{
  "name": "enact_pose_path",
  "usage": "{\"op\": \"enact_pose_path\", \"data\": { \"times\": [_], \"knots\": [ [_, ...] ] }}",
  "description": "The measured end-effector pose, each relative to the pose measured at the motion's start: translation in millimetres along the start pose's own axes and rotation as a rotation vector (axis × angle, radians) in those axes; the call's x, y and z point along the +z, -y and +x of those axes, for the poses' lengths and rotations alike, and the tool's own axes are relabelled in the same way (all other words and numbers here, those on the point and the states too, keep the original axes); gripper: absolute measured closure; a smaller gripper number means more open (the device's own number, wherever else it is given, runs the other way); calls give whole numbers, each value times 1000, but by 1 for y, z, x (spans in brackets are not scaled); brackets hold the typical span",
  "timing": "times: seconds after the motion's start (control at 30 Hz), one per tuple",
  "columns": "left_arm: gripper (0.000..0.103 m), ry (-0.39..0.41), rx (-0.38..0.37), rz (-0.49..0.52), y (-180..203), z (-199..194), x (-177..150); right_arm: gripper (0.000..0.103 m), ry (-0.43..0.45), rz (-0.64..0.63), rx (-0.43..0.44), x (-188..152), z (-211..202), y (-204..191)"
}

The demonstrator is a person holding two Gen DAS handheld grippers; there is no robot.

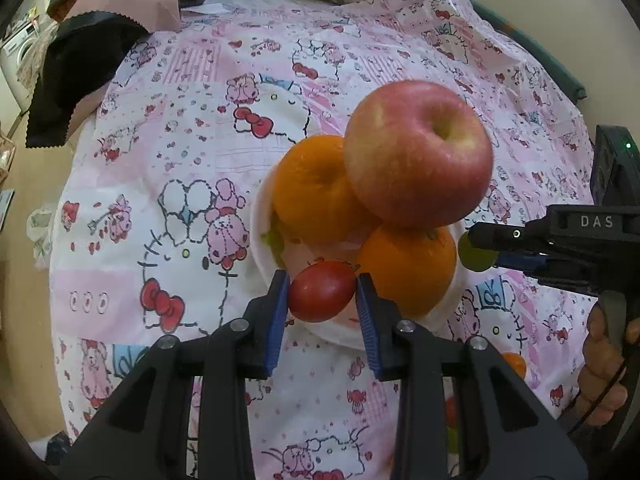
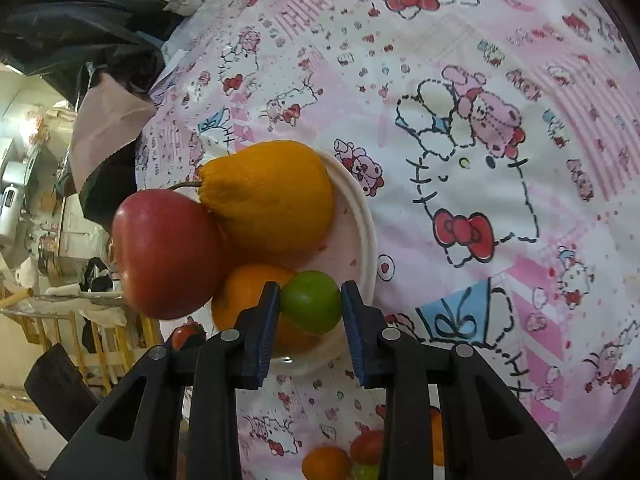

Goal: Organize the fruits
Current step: 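Place the tomato on the plate with the left tool while the right tool places the lime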

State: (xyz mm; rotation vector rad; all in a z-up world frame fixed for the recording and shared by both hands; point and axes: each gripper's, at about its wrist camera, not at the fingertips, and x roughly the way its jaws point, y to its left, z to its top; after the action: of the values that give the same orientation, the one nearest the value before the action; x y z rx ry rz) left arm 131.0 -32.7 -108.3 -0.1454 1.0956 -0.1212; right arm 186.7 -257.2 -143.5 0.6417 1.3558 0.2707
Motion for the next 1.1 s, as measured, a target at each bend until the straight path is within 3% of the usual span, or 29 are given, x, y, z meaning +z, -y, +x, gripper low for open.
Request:
{"op": "enact_pose_path", "data": {
  "times": [0.6,0.67,0.7,0.77,0.8,0.93,1.1],
  "knots": [
    [73,9,15,-42,-6,15,1,66,22,45,-5,4,-3,7],
    [72,1,5,-49,-7,15,0,58,29,54,-6,4,-6,8],
    [69,-4,2,-54,-8,16,0,53,38,59,-4,4,-8,9],
    [46,-16,12,-69,-9,16,0,52,50,65,-3,4,-12,10],
    [43,-18,12,-86,-11,15,0,51,52,65,1,5,-13,10],
    [33,-20,0,-104,-12,12,-1,50,61,73,1,6,-16,12],
    [32,-14,2,-113,-14,4,-3,50,80,73,-5,6,-26,15]
  ]
}}
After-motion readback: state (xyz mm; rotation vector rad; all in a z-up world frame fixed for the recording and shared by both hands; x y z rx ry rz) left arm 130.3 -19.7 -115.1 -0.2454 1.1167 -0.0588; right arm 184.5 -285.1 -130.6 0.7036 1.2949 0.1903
